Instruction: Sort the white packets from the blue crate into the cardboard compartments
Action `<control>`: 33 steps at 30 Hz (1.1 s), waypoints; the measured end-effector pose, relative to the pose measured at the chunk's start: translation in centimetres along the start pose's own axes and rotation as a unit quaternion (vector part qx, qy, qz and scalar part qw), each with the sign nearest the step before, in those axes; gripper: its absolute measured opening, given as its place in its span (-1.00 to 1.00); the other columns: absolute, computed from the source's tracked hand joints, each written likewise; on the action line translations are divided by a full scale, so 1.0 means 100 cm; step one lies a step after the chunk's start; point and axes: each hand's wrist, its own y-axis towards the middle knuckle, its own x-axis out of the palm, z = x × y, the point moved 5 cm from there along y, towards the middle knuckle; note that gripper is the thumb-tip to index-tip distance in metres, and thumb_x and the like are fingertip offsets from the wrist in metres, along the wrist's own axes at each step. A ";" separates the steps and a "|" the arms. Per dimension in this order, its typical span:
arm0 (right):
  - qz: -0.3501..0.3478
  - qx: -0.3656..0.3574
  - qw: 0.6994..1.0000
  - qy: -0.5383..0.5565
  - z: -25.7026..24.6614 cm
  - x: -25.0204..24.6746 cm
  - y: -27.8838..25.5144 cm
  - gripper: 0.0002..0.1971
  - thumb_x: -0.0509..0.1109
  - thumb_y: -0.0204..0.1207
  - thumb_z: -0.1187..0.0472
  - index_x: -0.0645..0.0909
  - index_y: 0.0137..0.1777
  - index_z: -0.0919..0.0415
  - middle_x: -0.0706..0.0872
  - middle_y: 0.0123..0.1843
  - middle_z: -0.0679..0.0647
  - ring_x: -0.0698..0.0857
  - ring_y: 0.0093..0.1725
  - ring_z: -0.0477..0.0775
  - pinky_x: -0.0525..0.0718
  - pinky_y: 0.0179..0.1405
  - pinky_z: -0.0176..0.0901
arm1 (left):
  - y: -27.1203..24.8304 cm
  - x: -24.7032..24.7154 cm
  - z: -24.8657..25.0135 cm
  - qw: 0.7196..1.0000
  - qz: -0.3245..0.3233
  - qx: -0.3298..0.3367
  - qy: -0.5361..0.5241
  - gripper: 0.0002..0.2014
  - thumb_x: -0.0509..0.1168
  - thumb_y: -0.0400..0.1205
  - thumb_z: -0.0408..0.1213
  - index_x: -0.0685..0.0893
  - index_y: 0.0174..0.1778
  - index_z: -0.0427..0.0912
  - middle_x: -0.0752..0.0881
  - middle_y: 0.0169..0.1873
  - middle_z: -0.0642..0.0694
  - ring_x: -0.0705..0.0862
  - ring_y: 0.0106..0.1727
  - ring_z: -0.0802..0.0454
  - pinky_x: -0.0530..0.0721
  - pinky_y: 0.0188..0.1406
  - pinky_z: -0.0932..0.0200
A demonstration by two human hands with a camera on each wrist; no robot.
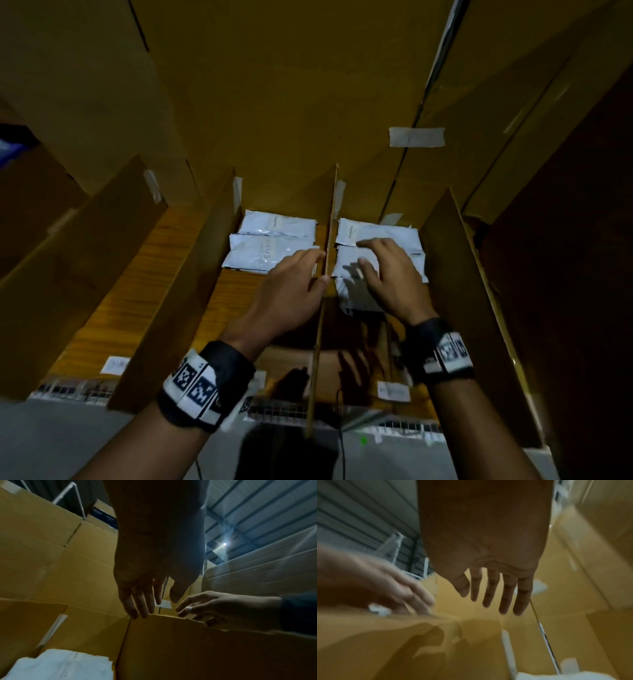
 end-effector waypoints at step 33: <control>-0.170 -0.235 0.953 0.088 -0.648 0.316 -0.072 -0.91 0.40 0.74 0.04 0.71 0.15 -0.05 0.65 0.08 -0.04 0.65 0.01 0.05 0.61 -0.02 0.00 | -0.435 -0.347 -0.458 0.932 0.249 -0.250 0.080 -0.73 0.35 0.76 -0.05 0.63 0.38 0.09 0.74 0.23 0.04 0.72 0.22 0.02 0.71 0.15 -0.04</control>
